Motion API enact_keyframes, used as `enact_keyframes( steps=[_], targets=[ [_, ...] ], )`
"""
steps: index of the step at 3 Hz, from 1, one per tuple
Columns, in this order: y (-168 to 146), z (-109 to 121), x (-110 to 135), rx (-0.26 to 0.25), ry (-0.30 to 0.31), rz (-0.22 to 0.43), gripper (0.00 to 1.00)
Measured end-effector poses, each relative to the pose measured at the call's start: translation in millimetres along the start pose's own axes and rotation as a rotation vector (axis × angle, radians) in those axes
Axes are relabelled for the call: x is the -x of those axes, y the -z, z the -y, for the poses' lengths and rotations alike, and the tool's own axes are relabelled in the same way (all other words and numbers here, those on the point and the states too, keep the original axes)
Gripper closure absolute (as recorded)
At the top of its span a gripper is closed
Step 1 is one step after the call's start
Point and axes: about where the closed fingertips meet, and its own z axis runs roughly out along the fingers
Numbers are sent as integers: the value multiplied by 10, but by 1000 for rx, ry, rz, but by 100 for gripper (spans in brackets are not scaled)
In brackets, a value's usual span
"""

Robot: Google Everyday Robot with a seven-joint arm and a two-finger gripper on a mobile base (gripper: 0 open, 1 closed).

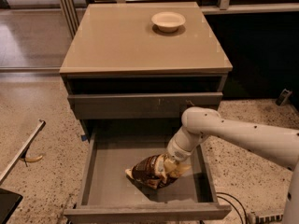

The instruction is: Place brown chip bag into middle drawer

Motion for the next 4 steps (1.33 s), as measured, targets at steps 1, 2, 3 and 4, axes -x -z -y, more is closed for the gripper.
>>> enact_keyframes(
  steps=[1,2,3,4],
  targets=[
    [-190,16,-24,-12,-30,-19,58],
    [-270,30,-34,-24,-47,-23,35],
    [-274,49,-30,-36,-55,-17,11],
    [-146,96,7,-50,-54,12,0]
  ],
)
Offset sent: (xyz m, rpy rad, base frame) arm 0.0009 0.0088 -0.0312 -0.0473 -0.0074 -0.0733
